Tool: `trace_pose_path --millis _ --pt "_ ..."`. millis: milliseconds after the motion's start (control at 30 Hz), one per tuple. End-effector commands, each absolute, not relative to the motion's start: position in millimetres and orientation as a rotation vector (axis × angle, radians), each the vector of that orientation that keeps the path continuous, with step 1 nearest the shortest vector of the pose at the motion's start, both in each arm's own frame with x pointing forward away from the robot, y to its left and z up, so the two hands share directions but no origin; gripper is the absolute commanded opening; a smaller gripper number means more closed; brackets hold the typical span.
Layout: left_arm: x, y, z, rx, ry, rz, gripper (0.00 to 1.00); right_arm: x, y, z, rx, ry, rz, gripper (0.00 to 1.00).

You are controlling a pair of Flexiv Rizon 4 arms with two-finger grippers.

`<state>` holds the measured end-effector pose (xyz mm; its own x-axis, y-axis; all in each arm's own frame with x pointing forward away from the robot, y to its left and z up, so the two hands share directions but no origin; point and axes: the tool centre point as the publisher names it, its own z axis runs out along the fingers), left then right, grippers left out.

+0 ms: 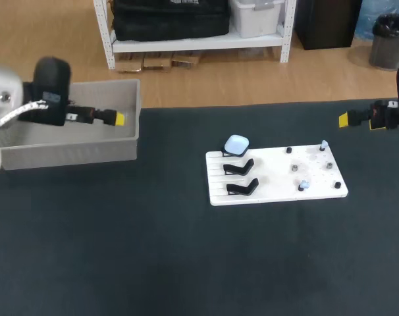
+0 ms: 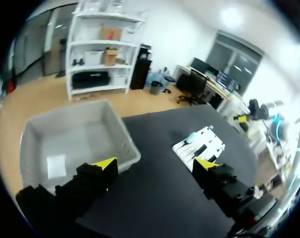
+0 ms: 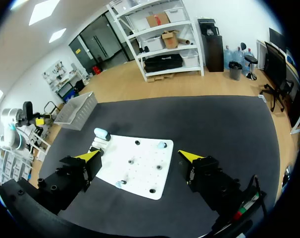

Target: Pick up each earbud case from the left stands, insert the matching earbuds, close the lid, and place the case in the box.

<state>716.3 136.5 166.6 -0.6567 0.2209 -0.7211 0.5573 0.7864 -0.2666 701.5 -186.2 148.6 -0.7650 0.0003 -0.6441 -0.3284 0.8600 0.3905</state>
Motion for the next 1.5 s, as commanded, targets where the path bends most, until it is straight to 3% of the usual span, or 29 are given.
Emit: trace_pose_path --millis 33,500,1500 --pt "745 117 161 0.724 2.246 -0.708 1.0 701 -186 149 -0.236 2.371 0.646 1.0" --pt "739 46 144 1.228 1.979 -0.804 1.0 701 -186 149 -0.236 2.371 0.646 1.0" --pt "750 -35 85 1.641 1.654 -0.967 1.0 701 -186 149 -0.236 2.371 0.646 1.0"
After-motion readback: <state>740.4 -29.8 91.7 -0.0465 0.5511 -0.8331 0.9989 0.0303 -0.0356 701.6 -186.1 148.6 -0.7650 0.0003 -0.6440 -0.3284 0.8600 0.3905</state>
